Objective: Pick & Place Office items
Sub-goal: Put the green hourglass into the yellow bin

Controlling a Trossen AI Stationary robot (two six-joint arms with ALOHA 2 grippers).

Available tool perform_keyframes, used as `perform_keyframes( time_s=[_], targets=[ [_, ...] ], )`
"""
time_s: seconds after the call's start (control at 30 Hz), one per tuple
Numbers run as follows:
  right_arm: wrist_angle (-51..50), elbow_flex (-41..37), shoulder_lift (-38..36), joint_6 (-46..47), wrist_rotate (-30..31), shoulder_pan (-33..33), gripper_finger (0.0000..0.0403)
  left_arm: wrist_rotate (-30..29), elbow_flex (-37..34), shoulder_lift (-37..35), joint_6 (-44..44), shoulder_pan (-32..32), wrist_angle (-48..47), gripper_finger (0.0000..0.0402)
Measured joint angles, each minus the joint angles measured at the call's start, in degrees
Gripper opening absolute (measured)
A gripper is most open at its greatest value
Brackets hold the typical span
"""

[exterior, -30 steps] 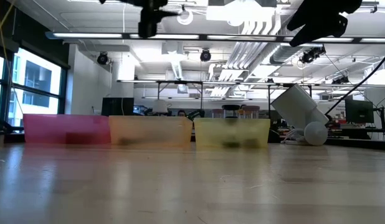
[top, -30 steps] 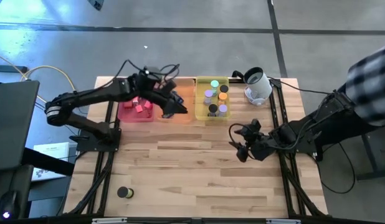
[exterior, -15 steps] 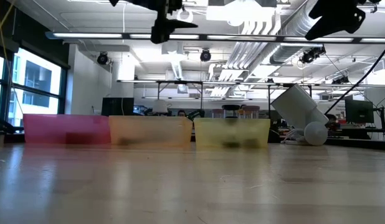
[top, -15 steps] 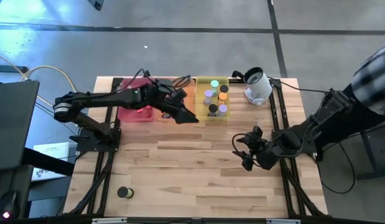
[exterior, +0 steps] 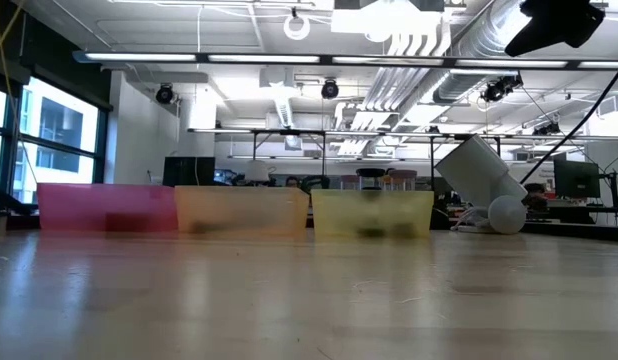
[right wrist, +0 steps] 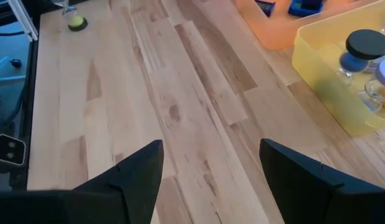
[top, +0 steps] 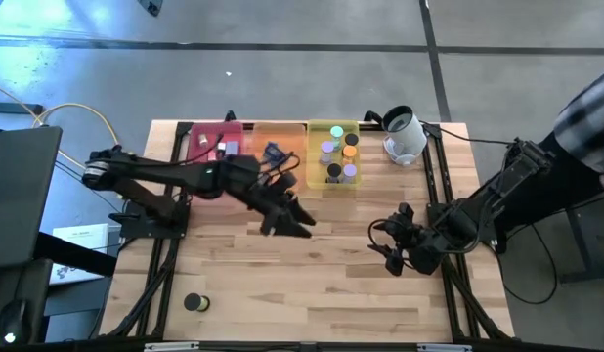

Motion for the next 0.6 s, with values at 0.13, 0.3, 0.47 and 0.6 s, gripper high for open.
perform_keyframes(
  time_s=[0.13,0.3,0.47,0.6],
  targets=[
    [-0.11,0.0,0.23,-0.07,0.17,0.0,0.0254,-15.33,7.77,-1.35,4.29,-7.94,-17.37,0.035],
    [0.04,0.0,2.06,-0.37,0.16,-0.03,0.0254,-35.66,20.28,0.46,3.61,-19.62,-38.91,0.035],
    [0.75,0.0,5.18,-0.24,-0.64,-0.02,0.0254,-46.85,25.77,2.89,-3.19,-29.91,-51.55,0.035],
    [2.67,0.0,7.82,-0.19,-2.5,0.01,0.0254,-46.89,25.77,5.22,-18.27,-35.61,-65.66,0.035]
  ],
)
